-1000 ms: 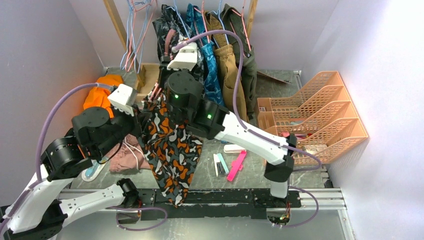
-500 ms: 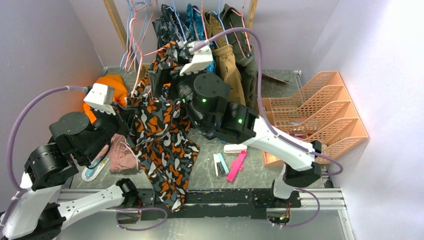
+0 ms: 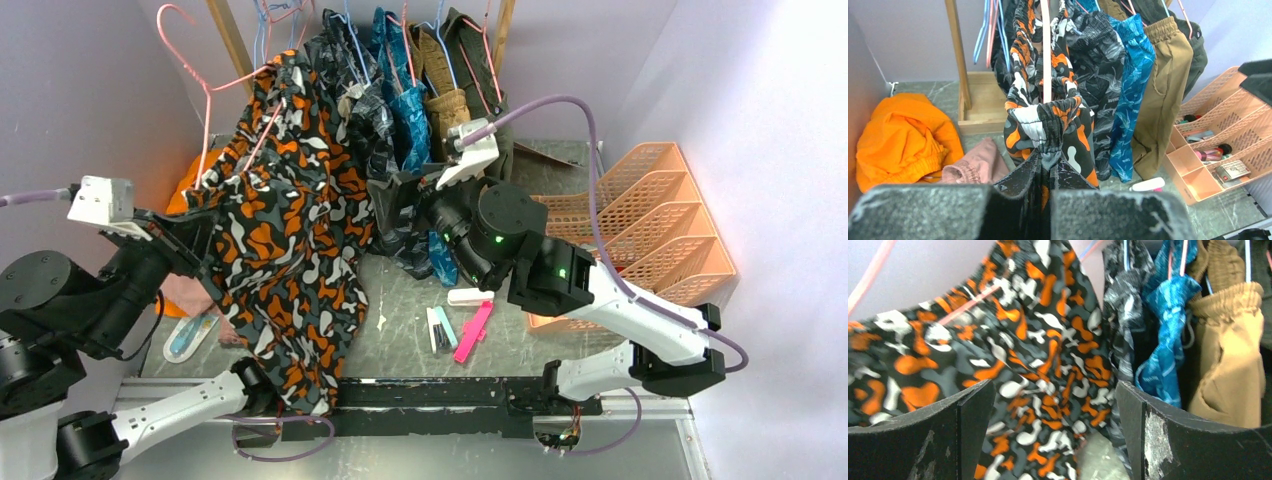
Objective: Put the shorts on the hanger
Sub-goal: Place the hanger at the clothesline.
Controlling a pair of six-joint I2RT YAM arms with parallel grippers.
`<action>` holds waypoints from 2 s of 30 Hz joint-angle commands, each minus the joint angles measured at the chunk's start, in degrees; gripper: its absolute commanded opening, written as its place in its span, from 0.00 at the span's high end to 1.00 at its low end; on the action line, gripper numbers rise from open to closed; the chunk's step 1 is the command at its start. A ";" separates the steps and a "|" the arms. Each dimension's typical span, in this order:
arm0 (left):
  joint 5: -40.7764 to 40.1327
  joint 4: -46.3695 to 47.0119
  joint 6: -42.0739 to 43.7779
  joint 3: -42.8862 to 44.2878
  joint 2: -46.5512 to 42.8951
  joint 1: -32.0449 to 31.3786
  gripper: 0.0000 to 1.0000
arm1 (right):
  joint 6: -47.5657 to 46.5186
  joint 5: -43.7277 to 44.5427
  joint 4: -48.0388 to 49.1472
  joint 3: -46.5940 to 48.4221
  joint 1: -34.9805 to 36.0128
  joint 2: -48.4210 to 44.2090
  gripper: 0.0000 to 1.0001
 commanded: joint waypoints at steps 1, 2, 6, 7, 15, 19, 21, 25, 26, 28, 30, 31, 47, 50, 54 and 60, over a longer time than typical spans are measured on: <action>-2.70 -1.39 2.42 4.24 0.35 0.25 0.93 | -2.92 2.63 -1.14 -4.96 -0.13 -3.46 0.05; -3.06 -2.13 2.85 6.51 1.35 0.25 0.93 | -3.15 2.51 -1.15 -5.89 -0.08 -4.38 0.05; -4.99 -4.00 6.51 14.30 5.90 0.33 0.93 | -4.33 2.45 -0.43 -10.53 -0.11 -7.96 0.05; -5.53 -4.76 7.47 16.57 7.56 0.33 0.93 | -4.51 2.61 -0.28 -11.58 -0.22 -8.54 0.05; -13.12 -3.64 14.13 22.41 15.53 0.32 0.93 | -5.04 5.29 -0.69 -16.86 -0.24 -11.38 0.04; -11.46 0.06 16.45 24.27 18.01 0.33 0.93 | -5.39 4.75 0.72 -20.45 -0.19 -13.45 0.04; -8.82 0.03 16.36 26.04 19.71 0.31 0.93 | -5.24 4.02 0.56 -21.73 -0.19 -13.83 0.04; -1.83 -0.75 14.89 25.14 20.81 0.31 0.93 | -3.98 2.92 -1.17 -23.53 -0.23 -13.79 0.04; -0.31 -1.05 14.22 24.43 20.52 0.29 0.93 | -3.70 2.69 -1.56 -23.94 -0.19 -13.76 0.04; 1.91 -1.77 13.01 22.76 19.76 0.33 0.93 | -3.23 2.31 -2.22 -24.53 -0.21 -14.03 0.04; 3.38 -3.41 11.42 21.45 19.25 0.29 0.93 | -3.21 2.16 -2.45 -24.91 -0.24 -14.51 0.04; 3.69 -4.91 10.41 21.23 19.20 0.33 0.93 | -3.37 2.18 -2.45 -25.18 -0.15 -14.86 0.04; -11.87 2.23 15.02 18.15 26.19 0.33 0.93 | -1.88 3.04 -3.93 -25.48 -0.14 -18.55 0.04; -12.28 4.07 15.87 18.24 28.12 0.58 0.93 | -1.76 3.08 -3.90 -25.97 -0.19 -19.84 0.04; -8.37 4.06 14.62 16.55 30.16 6.91 0.93 | -1.35 2.63 -4.88 -25.82 -0.19 -20.85 0.04; 3.50 7.84 12.04 11.02 29.44 19.47 0.93 | -0.62 2.26 -7.18 -25.90 -0.20 -22.30 0.04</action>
